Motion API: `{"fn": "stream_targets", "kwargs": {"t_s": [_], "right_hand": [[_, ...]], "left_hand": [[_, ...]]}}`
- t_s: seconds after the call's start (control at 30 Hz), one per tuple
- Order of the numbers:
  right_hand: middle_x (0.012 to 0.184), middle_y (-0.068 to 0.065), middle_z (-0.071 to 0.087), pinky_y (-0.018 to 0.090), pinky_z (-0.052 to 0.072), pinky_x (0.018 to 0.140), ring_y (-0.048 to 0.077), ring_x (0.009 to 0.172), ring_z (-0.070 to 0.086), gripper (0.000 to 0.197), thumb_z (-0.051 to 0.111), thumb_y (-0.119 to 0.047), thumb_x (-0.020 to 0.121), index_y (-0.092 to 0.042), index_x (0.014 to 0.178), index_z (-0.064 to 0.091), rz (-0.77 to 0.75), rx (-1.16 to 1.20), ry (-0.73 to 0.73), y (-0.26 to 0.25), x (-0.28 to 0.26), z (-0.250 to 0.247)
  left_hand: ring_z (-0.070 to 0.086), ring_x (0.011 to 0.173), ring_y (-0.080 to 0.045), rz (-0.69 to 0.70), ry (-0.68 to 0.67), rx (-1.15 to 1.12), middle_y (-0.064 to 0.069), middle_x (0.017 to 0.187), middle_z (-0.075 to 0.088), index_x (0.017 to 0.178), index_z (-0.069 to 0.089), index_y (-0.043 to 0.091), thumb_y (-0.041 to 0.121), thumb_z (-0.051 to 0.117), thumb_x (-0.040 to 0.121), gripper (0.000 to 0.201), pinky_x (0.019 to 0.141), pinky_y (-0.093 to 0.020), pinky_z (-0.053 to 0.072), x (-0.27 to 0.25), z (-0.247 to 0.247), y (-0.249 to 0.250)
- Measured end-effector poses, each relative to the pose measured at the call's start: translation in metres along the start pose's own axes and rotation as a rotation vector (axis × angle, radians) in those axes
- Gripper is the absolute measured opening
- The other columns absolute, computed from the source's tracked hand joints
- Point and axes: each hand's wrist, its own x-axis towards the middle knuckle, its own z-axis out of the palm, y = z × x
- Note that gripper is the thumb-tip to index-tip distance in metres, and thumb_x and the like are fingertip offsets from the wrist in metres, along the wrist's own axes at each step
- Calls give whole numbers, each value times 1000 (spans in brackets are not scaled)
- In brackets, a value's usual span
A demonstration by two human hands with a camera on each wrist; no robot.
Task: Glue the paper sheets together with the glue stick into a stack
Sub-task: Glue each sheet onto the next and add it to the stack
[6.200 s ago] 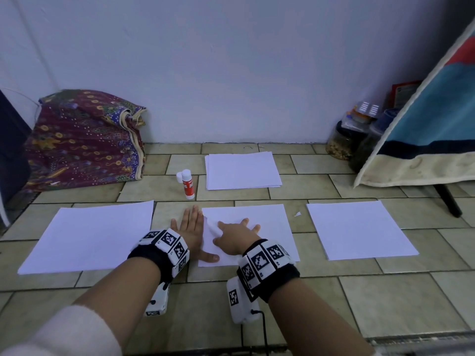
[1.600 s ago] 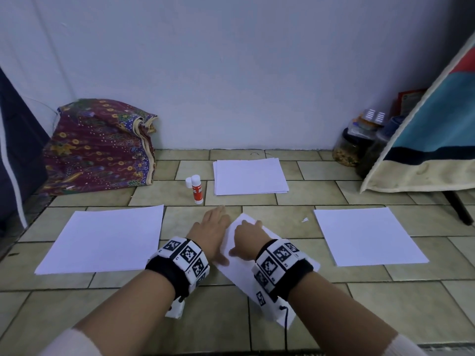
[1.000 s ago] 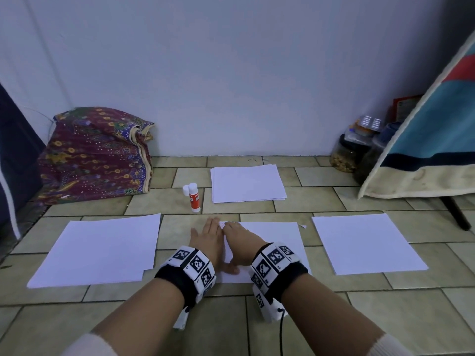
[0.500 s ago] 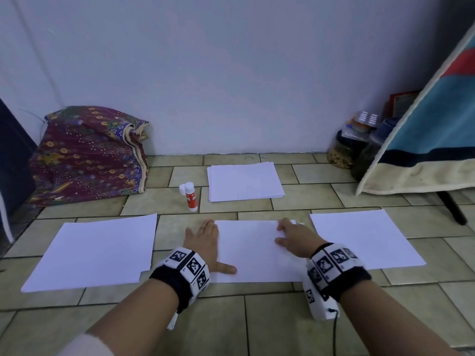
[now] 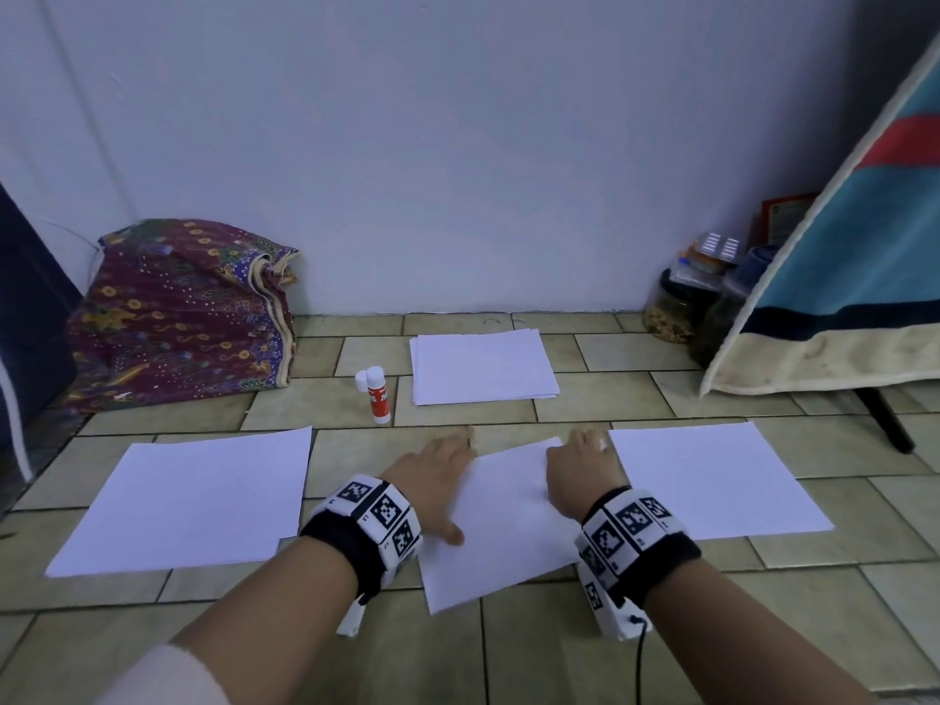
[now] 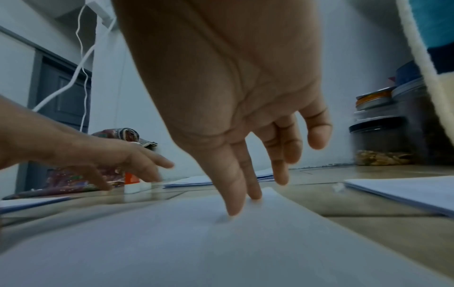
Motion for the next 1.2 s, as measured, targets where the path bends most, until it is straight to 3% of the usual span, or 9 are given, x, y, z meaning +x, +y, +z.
{"fn": "stream_targets", "kwargs": {"t_s": [0.13,0.23,0.4,0.53,0.67,0.83,0.93,1.07,1.2], "right_hand": [[133,11,44,38,38,99,32,124,40,49,52,-42,94,-9,130,49,-55,160,-59,-26,-2,-4],[128,12,46,40,39,98,33,121,40,63,65,-49,84,-7,128,48,-217,209,-85,-53,2,0],[134,8,46,44,40,102,33,125,38,73,78,-20,75,-8,135,39,-426,248,-76,-85,6,-3],[144,10,36,47,31,110,29,134,34,73,69,-8,82,-8,144,29,-480,282,-76,-86,5,-9],[158,0,21,48,10,118,24,140,30,77,64,-26,89,-20,151,19,-483,364,-164,-62,4,-8],[141,3,49,45,15,116,24,130,45,62,49,-51,93,-25,145,27,-275,411,-168,-24,20,-2],[133,3,55,45,17,116,23,125,49,72,61,-52,85,-23,143,29,-255,383,-156,-16,22,-3],[141,6,37,44,31,109,25,132,35,81,77,-43,74,-18,139,36,-211,250,-60,-28,17,-8],[138,13,32,39,41,97,29,128,33,45,60,-13,89,-6,130,43,-222,190,-42,-49,12,-11]], "left_hand": [[49,121,-24,19,-34,26,-4,131,51,133,49,16,43,60,89,53,95,-35,43,-5,-11,16],[58,107,-24,-49,17,100,-5,119,60,120,60,14,38,62,89,40,91,-34,48,-9,-15,15],[36,131,-22,-184,48,-19,-6,143,35,141,30,12,46,79,71,92,102,-38,41,-6,6,-2],[-11,148,-20,-258,-133,30,-7,161,-13,153,-8,6,64,58,82,113,116,-53,16,-5,21,-15],[-17,147,-18,-250,-160,66,-5,159,-21,151,-16,6,70,44,85,110,116,-59,8,-6,28,-21],[-19,146,-16,-221,-187,24,-4,159,-23,150,-18,8,71,43,85,109,114,-61,-2,-7,28,-23],[-19,147,-17,-219,-191,35,-5,159,-22,150,-17,7,71,44,85,110,115,-60,0,-8,25,-23],[-9,149,-19,-199,-124,88,-7,162,-6,153,-3,4,68,47,86,105,118,-53,6,-11,16,-19],[28,137,-21,-178,71,87,-8,145,39,137,45,10,57,53,89,67,111,-39,25,-13,0,-23]]}}
